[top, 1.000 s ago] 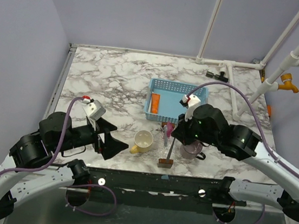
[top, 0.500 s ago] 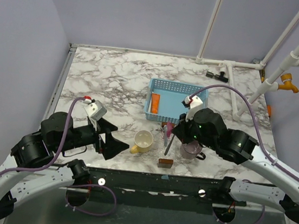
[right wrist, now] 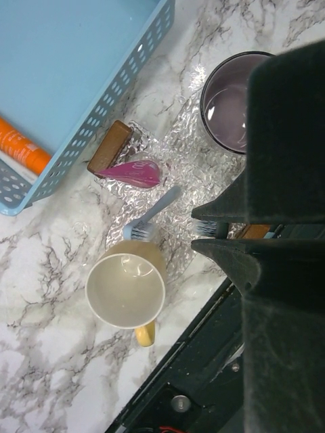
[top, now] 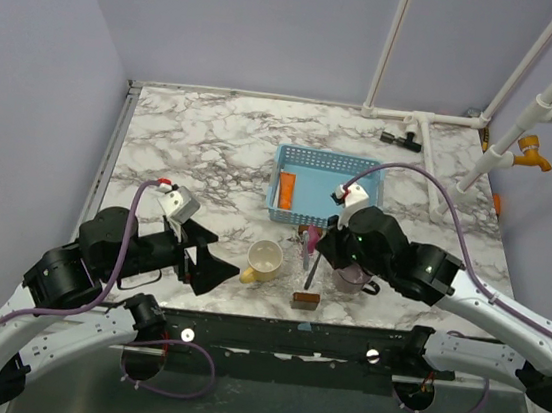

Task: Prepare toiletry sets of a toothbrush and toothpaste on the tray

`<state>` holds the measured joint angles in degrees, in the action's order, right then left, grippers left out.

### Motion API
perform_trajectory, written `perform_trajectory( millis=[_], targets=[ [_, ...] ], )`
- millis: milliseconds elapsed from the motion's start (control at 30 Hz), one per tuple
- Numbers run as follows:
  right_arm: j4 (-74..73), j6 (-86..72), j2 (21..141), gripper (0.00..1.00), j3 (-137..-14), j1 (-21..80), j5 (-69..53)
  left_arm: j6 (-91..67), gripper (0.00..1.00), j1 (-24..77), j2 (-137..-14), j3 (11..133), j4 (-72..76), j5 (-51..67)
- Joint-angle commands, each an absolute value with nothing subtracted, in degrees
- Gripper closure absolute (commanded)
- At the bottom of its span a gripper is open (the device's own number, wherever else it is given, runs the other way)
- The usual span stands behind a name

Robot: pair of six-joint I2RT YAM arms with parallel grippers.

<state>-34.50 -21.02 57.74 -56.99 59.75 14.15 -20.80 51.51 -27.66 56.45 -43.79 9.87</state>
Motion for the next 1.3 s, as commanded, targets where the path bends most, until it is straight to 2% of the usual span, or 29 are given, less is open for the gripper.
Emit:
perform_trajectory(
  millis=[0,600,1033,1167,1267],
  targets=[
    [-31.23,-22.19,58.57,0.99,-55.31,60.12,14.78,-21.17,0.01,51.77,-26.94,56.12,-42.81,11.5],
    [-32.06,-24.22,62.41,0.99,-53.31,60.16,13.42,-20.83,0.01,51.78,-27.07,55.76,-42.81,11.63],
    [-32.51,-25.61,63.37,0.87,-53.28,60.12,15.27,-20.83,0.01,51.77,-27.06,55.46,-42.72,11.71],
    [-32.7,-26.37,63.47,0.78,-53.45,60.12,16.13,-20.83,0.01,51.77,-27.13,55.5,-42.77,11.69],
    [-32.27,-26.63,62.9,0.77,-53.35,60.17,16.66,-20.83,0.01,51.77,-27.16,55.67,-42.8,11.64]
  ],
)
